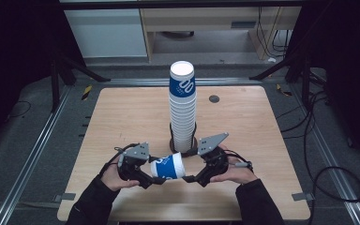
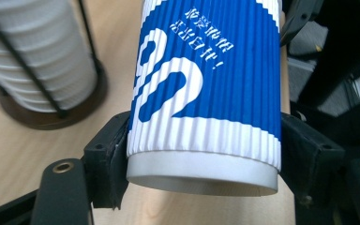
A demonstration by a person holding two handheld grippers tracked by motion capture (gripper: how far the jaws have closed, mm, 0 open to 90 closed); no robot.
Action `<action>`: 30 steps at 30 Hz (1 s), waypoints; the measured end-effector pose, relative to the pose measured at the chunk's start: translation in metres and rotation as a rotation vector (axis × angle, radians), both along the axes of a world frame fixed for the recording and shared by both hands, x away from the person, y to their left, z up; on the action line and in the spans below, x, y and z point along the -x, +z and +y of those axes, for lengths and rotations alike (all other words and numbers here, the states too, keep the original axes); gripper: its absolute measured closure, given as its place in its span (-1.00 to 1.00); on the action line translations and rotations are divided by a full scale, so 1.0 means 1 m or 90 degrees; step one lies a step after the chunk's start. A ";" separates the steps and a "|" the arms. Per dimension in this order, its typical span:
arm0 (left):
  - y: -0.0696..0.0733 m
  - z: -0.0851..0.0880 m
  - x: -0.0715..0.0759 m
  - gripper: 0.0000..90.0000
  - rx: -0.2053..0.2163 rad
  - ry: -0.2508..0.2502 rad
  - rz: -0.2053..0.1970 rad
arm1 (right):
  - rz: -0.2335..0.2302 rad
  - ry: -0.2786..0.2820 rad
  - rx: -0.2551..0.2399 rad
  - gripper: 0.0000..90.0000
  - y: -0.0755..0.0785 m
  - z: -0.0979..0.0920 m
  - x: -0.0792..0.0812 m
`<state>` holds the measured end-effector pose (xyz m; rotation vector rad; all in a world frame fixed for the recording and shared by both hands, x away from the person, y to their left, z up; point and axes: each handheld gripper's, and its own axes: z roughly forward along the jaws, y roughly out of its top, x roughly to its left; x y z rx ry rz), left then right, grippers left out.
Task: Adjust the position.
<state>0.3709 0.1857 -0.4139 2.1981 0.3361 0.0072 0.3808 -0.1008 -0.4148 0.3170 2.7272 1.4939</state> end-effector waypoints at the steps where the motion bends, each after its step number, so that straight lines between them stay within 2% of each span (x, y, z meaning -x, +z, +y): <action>1: 0.001 0.003 -0.001 -0.41 0.015 0.010 -0.001 | -0.004 -0.009 -0.008 -0.85 0.002 -0.003 -0.001; 6: 0.007 0.017 -0.005 -0.41 0.096 0.041 -0.007 | -0.003 -0.047 -0.063 -0.85 0.008 -0.014 -0.005; 10: 0.009 0.021 -0.004 -0.41 0.140 0.047 -0.017 | -0.002 -0.057 -0.077 -0.85 0.010 -0.017 -0.006; 15: 0.009 0.016 -0.001 -0.41 0.146 0.029 -0.020 | 0.004 -0.046 -0.086 -0.85 0.009 -0.013 -0.005; 20: 0.006 0.007 0.002 -0.41 0.138 0.002 -0.019 | 0.019 -0.026 -0.101 -0.86 0.009 -0.009 -0.003; 30: 0.002 -0.009 0.008 -0.40 0.119 -0.028 -0.019 | 0.033 0.006 -0.107 -0.86 0.006 -0.002 -0.001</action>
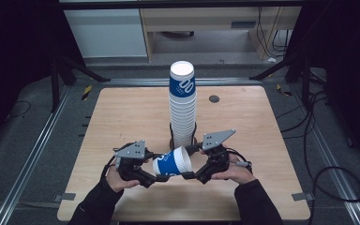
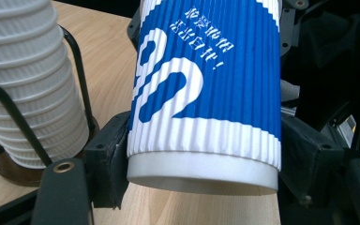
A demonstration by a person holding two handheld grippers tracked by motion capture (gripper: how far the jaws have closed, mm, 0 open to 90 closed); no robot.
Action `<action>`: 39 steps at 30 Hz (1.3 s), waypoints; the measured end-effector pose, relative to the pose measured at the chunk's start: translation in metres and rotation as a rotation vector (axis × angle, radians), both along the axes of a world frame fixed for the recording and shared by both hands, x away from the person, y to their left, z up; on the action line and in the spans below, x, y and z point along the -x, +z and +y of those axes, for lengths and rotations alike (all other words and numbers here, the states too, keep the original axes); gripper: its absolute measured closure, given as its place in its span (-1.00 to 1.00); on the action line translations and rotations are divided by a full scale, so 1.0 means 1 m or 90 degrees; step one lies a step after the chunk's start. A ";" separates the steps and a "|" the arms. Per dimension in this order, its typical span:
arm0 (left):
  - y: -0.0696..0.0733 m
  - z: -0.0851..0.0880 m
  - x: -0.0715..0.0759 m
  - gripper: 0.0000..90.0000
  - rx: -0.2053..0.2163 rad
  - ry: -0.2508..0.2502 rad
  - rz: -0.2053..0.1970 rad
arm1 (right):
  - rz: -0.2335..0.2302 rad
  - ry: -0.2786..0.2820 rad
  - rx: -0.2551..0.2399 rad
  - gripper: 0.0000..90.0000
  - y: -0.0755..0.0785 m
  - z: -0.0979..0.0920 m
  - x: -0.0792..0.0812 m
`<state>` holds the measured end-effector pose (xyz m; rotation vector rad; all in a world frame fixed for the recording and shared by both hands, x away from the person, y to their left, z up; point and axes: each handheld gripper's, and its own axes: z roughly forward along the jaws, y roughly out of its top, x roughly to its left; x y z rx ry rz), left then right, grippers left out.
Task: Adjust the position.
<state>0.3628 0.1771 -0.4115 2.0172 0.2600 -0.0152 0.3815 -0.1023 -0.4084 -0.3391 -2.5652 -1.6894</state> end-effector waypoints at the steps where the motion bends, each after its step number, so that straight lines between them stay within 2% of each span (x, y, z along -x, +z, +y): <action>1: -0.001 -0.001 0.001 -0.40 -0.002 0.000 -0.001 | 0.003 0.004 -0.007 -0.86 0.000 0.001 0.000; 7: -0.003 -0.007 0.002 -0.40 -0.015 -0.011 -0.003 | 0.015 0.020 -0.007 -0.82 -0.004 0.006 0.001; 12: -0.003 -0.007 0.003 -0.40 -0.019 -0.013 -0.002 | 0.020 0.035 -0.013 -0.70 -0.006 0.008 0.002; 21: -0.002 -0.007 0.002 -0.42 -0.019 -0.005 0.004 | 0.021 0.032 -0.017 -0.66 -0.005 0.006 0.002; 24: -0.001 -0.004 0.001 -0.52 -0.027 0.000 0.007 | 0.012 0.025 -0.001 -0.66 -0.004 0.005 0.002; 27: 0.000 0.000 -0.002 -0.60 -0.047 0.014 0.006 | 0.008 0.009 0.021 -0.66 -0.004 0.000 0.000; 29: -0.001 0.000 -0.002 -0.62 -0.061 0.023 0.002 | 0.002 -0.004 0.048 -0.66 -0.004 -0.001 -0.001; 31: -0.003 -0.003 -0.003 -0.65 -0.093 0.029 -0.003 | -0.003 -0.015 0.072 -0.67 -0.005 -0.001 -0.002; 39: -0.013 -0.019 0.002 -0.67 -0.171 0.015 -0.025 | 0.002 -0.011 0.130 -0.67 -0.013 0.012 -0.002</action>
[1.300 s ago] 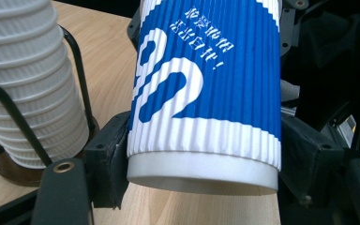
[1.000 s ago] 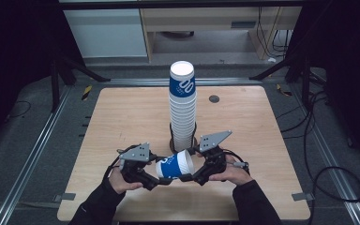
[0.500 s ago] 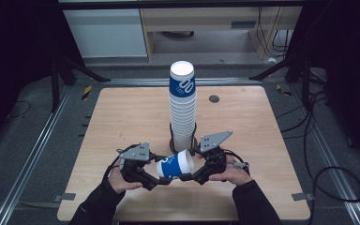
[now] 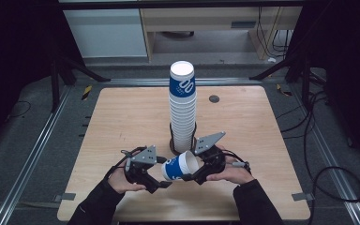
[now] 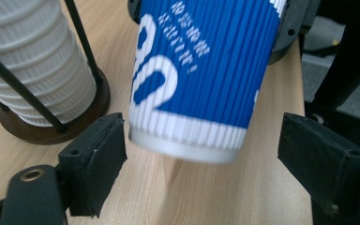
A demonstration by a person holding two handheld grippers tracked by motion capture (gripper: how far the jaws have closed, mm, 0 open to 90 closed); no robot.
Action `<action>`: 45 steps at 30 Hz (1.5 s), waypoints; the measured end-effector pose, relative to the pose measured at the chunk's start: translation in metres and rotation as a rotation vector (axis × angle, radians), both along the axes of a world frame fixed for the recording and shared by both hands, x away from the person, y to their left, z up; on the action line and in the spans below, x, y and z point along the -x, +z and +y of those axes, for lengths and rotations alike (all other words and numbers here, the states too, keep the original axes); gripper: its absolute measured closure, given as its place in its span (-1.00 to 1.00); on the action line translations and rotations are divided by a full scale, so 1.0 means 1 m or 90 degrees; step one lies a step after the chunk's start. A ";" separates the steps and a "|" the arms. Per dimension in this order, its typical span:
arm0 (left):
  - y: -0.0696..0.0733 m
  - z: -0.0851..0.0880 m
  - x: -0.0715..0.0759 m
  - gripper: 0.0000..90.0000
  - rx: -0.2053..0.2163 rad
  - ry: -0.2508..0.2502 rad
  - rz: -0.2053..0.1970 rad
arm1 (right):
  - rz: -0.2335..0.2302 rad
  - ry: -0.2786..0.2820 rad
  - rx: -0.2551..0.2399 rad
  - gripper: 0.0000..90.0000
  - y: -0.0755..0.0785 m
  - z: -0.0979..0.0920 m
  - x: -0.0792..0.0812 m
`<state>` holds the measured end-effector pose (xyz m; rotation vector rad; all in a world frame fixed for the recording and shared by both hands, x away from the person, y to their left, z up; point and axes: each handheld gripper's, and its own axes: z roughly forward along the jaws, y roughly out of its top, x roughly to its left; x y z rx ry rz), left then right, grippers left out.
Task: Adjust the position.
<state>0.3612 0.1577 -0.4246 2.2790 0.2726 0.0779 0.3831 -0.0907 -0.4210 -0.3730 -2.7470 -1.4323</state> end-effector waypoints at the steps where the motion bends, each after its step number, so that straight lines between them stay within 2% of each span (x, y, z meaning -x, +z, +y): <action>1: -0.001 -0.001 0.000 -0.67 -0.006 0.001 -0.002 | -0.001 0.001 0.006 -0.67 -0.001 0.002 0.001; 5: -0.004 -0.006 0.002 -0.66 -0.029 -0.002 -0.006 | -0.001 0.015 0.012 -0.67 -0.003 0.010 0.002; 9: -0.006 -0.008 0.003 -0.57 -0.040 -0.004 -0.009 | 0.000 0.021 0.011 -0.67 -0.004 0.014 0.003; 12: -0.006 -0.007 0.002 -0.43 -0.040 -0.004 -0.009 | 0.002 0.027 0.013 -0.67 -0.004 0.015 0.004; 17: -0.006 -0.007 0.003 -0.42 -0.039 -0.005 -0.014 | 0.004 0.027 0.009 -0.67 -0.004 0.015 0.004; 21: -0.005 -0.006 0.002 -0.41 -0.035 -0.007 -0.011 | -0.004 0.027 0.006 -0.70 -0.004 0.015 0.005; 24: -0.005 -0.003 0.001 -0.40 -0.019 -0.004 -0.005 | -0.017 0.021 -0.009 -0.75 -0.003 0.014 0.005; 29: -0.003 0.002 -0.002 -0.40 -0.002 0.002 0.003 | -0.020 0.010 -0.025 -0.82 0.000 0.009 0.004; 35: -0.001 0.015 -0.009 -0.40 0.031 0.028 0.012 | -0.031 -0.014 -0.054 -0.83 0.008 -0.003 0.002; 40: 0.001 0.027 -0.015 -0.40 0.072 0.053 0.019 | -0.040 -0.041 -0.074 -0.84 0.013 -0.013 -0.001; 45: 0.003 0.037 -0.019 -0.40 0.145 0.066 0.031 | -0.045 -0.056 -0.087 -0.84 0.014 -0.018 -0.002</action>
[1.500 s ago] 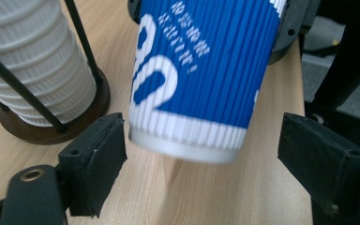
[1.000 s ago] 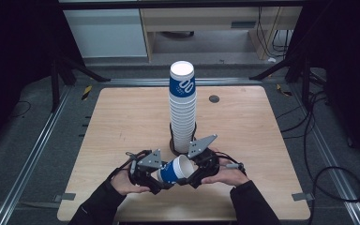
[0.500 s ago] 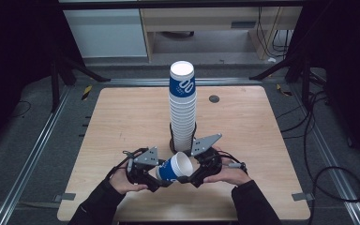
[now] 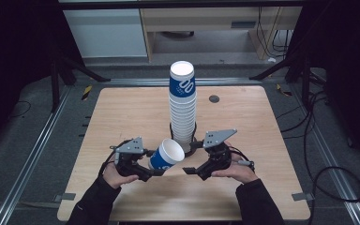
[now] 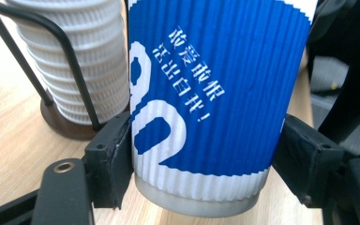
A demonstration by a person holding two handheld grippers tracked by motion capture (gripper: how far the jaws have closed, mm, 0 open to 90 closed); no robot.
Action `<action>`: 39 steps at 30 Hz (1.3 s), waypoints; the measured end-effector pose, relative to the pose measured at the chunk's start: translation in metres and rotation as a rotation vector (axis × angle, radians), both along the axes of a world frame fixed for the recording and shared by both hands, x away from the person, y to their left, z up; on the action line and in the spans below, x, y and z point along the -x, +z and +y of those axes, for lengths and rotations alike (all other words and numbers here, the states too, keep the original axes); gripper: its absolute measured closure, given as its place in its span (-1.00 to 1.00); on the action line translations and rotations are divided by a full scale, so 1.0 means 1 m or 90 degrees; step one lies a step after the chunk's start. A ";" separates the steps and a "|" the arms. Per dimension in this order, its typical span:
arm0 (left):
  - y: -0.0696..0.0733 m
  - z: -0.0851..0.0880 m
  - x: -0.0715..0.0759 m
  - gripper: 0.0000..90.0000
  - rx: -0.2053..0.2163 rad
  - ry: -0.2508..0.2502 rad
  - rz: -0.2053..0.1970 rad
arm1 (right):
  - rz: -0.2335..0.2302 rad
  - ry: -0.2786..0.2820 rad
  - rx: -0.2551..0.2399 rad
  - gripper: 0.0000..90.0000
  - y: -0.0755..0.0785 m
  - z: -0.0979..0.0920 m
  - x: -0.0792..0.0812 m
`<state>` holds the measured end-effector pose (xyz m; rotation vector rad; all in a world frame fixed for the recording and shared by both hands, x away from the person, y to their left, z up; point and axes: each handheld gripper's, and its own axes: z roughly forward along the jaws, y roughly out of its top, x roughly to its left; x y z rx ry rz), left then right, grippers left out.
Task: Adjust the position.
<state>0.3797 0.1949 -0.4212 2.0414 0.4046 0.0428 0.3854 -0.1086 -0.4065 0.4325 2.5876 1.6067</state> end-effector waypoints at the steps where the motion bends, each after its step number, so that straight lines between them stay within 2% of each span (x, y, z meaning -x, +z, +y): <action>1: 0.001 0.001 0.000 -0.40 0.012 -0.002 0.001 | 0.002 -0.002 -0.002 -0.84 0.000 -0.001 0.000; 5: 0.002 -0.001 0.003 -0.40 0.040 -0.002 -0.007 | 0.004 -0.005 -0.009 -0.84 0.000 -0.002 -0.001; 10: 0.002 -0.009 0.008 -0.40 0.056 -0.023 -0.008 | 0.005 0.005 -0.016 -0.83 0.000 0.001 0.001; 20: -0.001 -0.022 0.013 -0.40 0.052 -0.042 -0.017 | 0.015 0.042 -0.051 -0.81 0.002 0.007 0.005; 29: -0.004 -0.030 0.017 -0.40 0.041 -0.051 -0.017 | 0.017 0.060 -0.057 -0.78 -0.001 0.016 0.008; 39: -0.006 -0.036 0.019 -0.40 0.031 -0.058 -0.019 | 0.014 0.071 -0.057 -0.65 -0.004 0.019 0.009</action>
